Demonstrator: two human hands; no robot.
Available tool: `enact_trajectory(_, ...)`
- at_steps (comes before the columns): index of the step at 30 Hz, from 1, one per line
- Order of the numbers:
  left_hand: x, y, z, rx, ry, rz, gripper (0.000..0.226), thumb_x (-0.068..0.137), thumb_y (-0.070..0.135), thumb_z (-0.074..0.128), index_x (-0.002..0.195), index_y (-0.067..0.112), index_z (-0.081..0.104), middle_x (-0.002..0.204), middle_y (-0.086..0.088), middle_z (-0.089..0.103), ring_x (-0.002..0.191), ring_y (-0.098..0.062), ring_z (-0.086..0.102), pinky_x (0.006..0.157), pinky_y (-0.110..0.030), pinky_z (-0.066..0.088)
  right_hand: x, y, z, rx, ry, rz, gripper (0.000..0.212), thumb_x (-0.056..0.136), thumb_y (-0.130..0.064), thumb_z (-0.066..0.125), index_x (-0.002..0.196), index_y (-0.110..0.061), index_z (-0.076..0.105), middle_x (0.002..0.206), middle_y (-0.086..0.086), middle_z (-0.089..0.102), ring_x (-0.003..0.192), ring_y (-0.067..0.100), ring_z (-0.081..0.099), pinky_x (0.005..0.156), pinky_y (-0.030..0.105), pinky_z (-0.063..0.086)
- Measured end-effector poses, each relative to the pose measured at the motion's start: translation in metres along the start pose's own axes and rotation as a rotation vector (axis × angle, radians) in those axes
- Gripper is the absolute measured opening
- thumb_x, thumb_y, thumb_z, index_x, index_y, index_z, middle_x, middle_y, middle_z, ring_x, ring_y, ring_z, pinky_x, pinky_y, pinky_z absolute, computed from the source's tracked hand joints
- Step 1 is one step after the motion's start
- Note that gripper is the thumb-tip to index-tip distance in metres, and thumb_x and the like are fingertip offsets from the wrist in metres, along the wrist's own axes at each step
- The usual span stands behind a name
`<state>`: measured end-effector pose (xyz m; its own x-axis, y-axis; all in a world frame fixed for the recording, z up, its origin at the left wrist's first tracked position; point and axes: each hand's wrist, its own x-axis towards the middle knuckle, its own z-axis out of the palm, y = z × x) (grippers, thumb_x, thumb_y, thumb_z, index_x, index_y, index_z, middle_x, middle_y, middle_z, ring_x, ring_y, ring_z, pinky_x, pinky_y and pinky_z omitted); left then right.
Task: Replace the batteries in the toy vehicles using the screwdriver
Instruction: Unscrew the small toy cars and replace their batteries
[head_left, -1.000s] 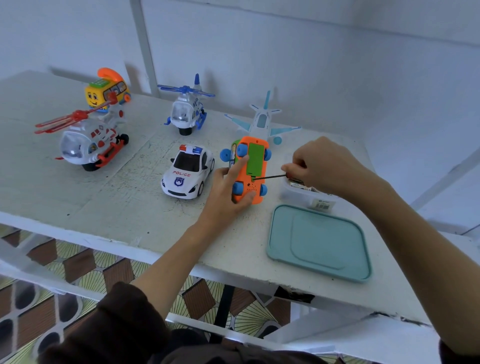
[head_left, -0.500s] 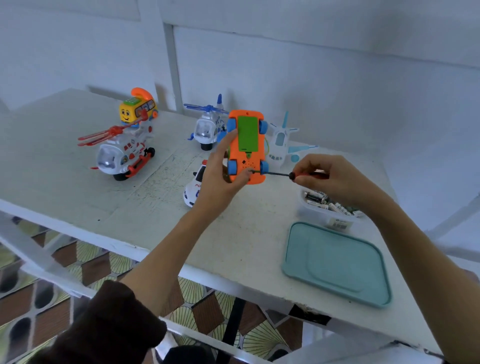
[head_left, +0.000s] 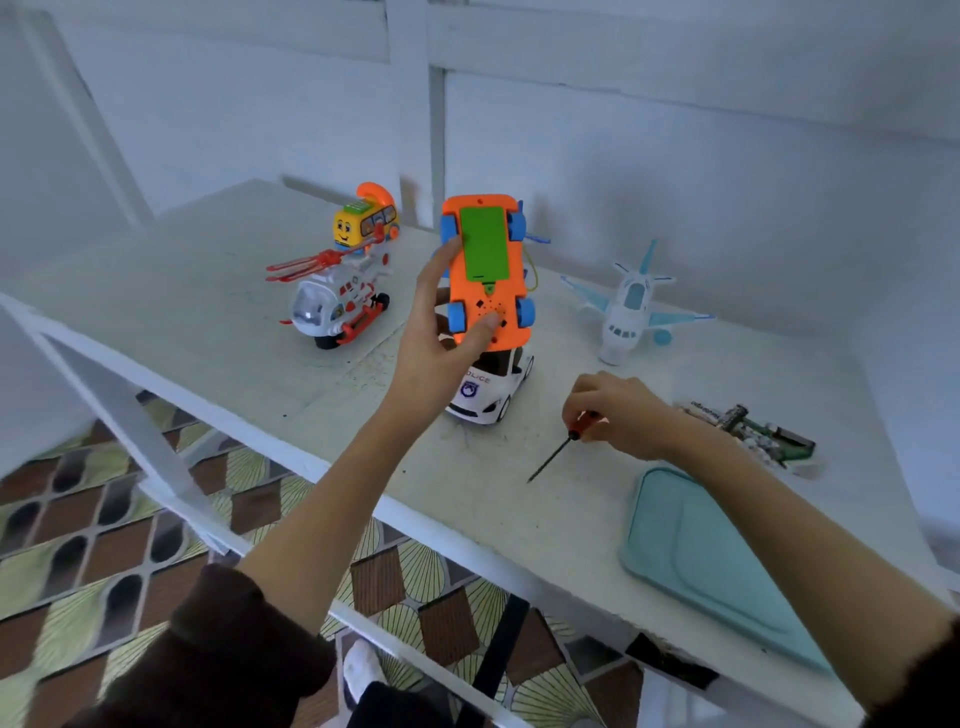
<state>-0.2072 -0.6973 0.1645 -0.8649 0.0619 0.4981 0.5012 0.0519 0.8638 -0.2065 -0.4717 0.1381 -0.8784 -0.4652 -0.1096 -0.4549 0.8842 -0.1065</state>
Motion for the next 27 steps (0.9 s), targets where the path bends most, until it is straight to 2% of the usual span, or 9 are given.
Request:
enact_trajectory(3, -0.003, 0.0, 0.0, -0.004, -0.01, -0.022, 0.059, 0.092, 0.005, 0.058, 0.136, 0.03, 0.027, 0.109, 0.008, 0.054, 0.096, 0.003, 0.06, 0.072, -0.016, 0.052, 0.002, -0.001, 0.01, -0.085, -0.016, -0.02, 0.017, 0.088, -0.015, 0.058, 0.104, -0.021, 0.06, 0.113, -0.002, 0.05, 0.104, 0.017, 0.043, 0.09, 0.032, 0.034)
enact_trajectory(7, -0.003, -0.002, 0.002, -0.007, -0.011, -0.048, 0.059, 0.092, 0.007, 0.059, 0.134, 0.037, 0.028, 0.11, 0.012, 0.054, 0.099, -0.002, 0.061, 0.073, -0.018, 0.053, 0.003, -0.001, 0.013, -0.118, -0.013, 0.006, 0.019, 0.087, -0.016, 0.058, 0.106, -0.022, 0.058, 0.113, -0.003, 0.049, 0.105, 0.016, 0.041, 0.093, 0.032, 0.032)
enact_trajectory(12, 0.0, -0.003, 0.007, -0.003, -0.033, -0.045, 0.058, 0.092, 0.007, 0.058, 0.132, 0.037, 0.028, 0.111, 0.008, 0.053, 0.096, 0.004, 0.06, 0.072, -0.019, 0.054, 0.0, 0.001, 0.011, -0.114, -0.07, 0.027, 0.027, 0.084, -0.018, 0.062, 0.11, -0.025, 0.055, 0.12, -0.003, 0.044, 0.11, 0.016, 0.038, 0.1, 0.036, 0.028)
enact_trajectory(14, 0.002, -0.003, 0.007, -0.003, -0.038, -0.043, 0.058, 0.093, 0.008, 0.058, 0.132, 0.037, 0.028, 0.113, 0.005, 0.052, 0.096, 0.004, 0.061, 0.072, -0.02, 0.054, -0.002, 0.001, -0.001, -0.004, -0.035, 0.045, 0.031, 0.081, -0.016, 0.066, 0.109, -0.021, 0.055, 0.118, 0.001, 0.041, 0.107, 0.017, 0.038, 0.097, 0.036, 0.034)
enact_trajectory(17, 0.006, -0.003, 0.006, -0.012, -0.033, -0.05, 0.059, 0.092, 0.009, 0.059, 0.133, 0.039, 0.028, 0.113, 0.008, 0.053, 0.097, 0.002, 0.061, 0.073, -0.022, 0.055, 0.001, -0.005, -0.034, 0.269, 0.224, 0.023, 0.021, 0.081, -0.011, 0.066, 0.098, -0.012, 0.054, 0.107, 0.002, 0.04, 0.092, 0.012, 0.041, 0.091, 0.034, 0.043)
enact_trajectory(20, 0.012, 0.0, 0.002, 0.0, -0.017, -0.036, 0.059, 0.09, 0.017, 0.061, 0.133, 0.041, 0.029, 0.109, 0.009, 0.056, 0.094, -0.002, 0.063, 0.073, -0.026, 0.056, 0.016, -0.023, -0.072, 0.467, 0.534, -0.015, 0.016, 0.087, -0.013, 0.061, 0.098, -0.013, 0.05, 0.106, 0.003, 0.044, 0.081, 0.008, 0.048, 0.075, 0.015, 0.044)
enact_trajectory(22, 0.018, 0.002, -0.003, 0.007, -0.005, -0.021, 0.059, 0.091, 0.016, 0.061, 0.136, 0.037, 0.028, 0.108, 0.006, 0.057, 0.092, -0.001, 0.063, 0.071, -0.025, 0.056, 0.032, -0.037, -0.094, 0.613, 0.613, -0.054, 0.022, 0.09, -0.017, 0.057, 0.11, -0.013, 0.049, 0.113, 0.006, 0.047, 0.082, 0.007, 0.051, 0.071, 0.01, 0.042)
enact_trajectory(24, 0.025, 0.004, -0.013, 0.022, 0.006, -0.001, 0.059, 0.092, 0.015, 0.06, 0.137, 0.035, 0.028, 0.107, 0.005, 0.058, 0.091, -0.002, 0.063, 0.067, -0.021, 0.053, 0.052, -0.052, -0.112, 0.72, 0.587, -0.053, 0.034, 0.093, -0.025, 0.053, 0.124, -0.015, 0.044, 0.119, 0.003, 0.049, 0.086, 0.013, 0.056, 0.072, 0.019, 0.048)
enact_trajectory(27, 0.033, 0.005, -0.035, 0.032, 0.034, 0.029, 0.058, 0.09, 0.02, 0.06, 0.135, 0.04, 0.029, 0.109, 0.003, 0.059, 0.094, -0.008, 0.062, 0.066, -0.021, 0.052, 0.085, -0.074, -0.128, 0.803, 0.525, -0.071, 0.041, 0.093, -0.03, 0.051, 0.131, -0.018, 0.038, 0.119, 0.0, 0.052, 0.084, 0.016, 0.06, 0.074, 0.033, 0.053)
